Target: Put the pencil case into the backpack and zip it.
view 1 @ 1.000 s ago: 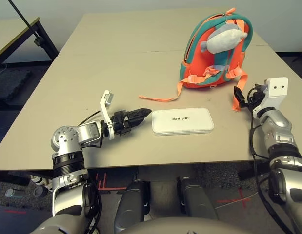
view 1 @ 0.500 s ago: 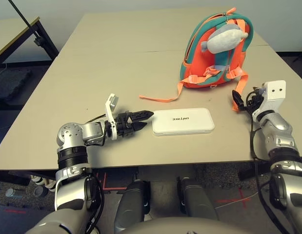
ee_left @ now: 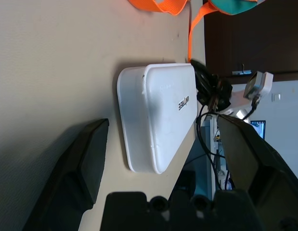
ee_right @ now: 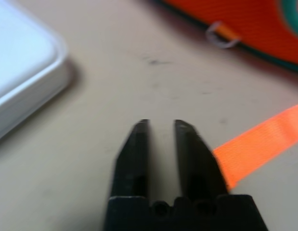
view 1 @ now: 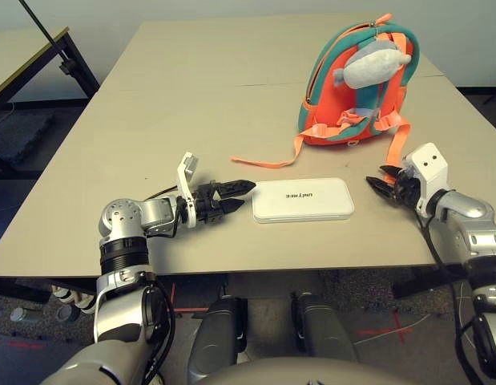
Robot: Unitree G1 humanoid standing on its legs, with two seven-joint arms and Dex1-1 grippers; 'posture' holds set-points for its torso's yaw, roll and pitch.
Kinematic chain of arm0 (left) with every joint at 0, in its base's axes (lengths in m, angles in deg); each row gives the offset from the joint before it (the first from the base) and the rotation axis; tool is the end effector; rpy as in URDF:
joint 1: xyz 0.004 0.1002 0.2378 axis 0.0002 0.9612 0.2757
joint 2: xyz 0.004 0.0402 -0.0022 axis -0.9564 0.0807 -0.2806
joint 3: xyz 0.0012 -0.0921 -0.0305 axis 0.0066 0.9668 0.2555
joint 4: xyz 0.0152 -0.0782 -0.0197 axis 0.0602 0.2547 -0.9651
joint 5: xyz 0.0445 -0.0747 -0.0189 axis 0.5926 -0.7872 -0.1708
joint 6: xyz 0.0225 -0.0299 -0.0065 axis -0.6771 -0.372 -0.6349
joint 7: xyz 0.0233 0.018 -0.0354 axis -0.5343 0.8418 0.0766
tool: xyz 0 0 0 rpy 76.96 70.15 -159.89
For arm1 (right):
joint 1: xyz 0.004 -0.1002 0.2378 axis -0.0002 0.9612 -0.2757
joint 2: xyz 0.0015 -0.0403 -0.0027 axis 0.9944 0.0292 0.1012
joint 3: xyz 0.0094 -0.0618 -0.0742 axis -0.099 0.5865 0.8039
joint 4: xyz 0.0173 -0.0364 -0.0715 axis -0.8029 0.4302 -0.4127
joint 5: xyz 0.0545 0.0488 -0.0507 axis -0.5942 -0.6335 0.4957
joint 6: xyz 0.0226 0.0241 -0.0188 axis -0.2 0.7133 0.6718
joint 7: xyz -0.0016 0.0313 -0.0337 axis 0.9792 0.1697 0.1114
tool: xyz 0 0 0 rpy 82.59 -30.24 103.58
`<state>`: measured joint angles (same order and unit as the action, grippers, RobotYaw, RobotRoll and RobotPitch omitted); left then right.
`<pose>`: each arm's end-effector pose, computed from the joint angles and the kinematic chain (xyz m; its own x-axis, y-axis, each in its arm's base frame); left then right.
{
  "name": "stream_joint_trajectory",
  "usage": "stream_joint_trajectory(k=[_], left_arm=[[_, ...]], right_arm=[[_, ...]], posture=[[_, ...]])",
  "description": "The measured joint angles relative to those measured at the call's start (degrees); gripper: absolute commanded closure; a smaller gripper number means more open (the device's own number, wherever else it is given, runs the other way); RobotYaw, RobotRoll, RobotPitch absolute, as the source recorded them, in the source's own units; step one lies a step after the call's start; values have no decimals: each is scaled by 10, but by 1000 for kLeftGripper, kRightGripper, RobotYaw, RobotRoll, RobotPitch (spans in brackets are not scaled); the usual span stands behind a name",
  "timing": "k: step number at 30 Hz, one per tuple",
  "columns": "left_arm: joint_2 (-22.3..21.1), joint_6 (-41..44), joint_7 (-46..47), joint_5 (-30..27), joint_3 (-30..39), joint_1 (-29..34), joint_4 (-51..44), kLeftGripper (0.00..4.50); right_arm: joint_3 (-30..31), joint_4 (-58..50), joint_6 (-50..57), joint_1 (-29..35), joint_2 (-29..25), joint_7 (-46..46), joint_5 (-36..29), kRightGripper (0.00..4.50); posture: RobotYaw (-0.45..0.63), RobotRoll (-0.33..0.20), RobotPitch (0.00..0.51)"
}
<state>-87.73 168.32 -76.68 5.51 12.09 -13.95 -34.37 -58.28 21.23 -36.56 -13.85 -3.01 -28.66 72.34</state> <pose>0.2537 0.1942 0.0952 0.4616 -0.8538 -0.2410 0.1482 0.3420 -0.9279 0.2447 -0.2987 0.1074 0.7743 0.4867 -0.4044 -0.6131 0.7354 -0.2888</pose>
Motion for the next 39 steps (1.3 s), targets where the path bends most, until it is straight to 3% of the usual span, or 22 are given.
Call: stream_joint_trajectory(k=[17,31,39], left_arm=[[9,-7,-12,18,-4,0,-6,0],[11,-12,-28,30,-20,7,-26,0],[12,-15,-31,34,-24,9,-28,0]], right_arm=[[34,-125,111,29,-20,98,-12,4477],[32,-194,222,28,65,58,-82,4477],[32,-194,225,23,71,49,-84,4477]], posture=[[-180,0,118],[-174,0,121],[-173,0,120]])
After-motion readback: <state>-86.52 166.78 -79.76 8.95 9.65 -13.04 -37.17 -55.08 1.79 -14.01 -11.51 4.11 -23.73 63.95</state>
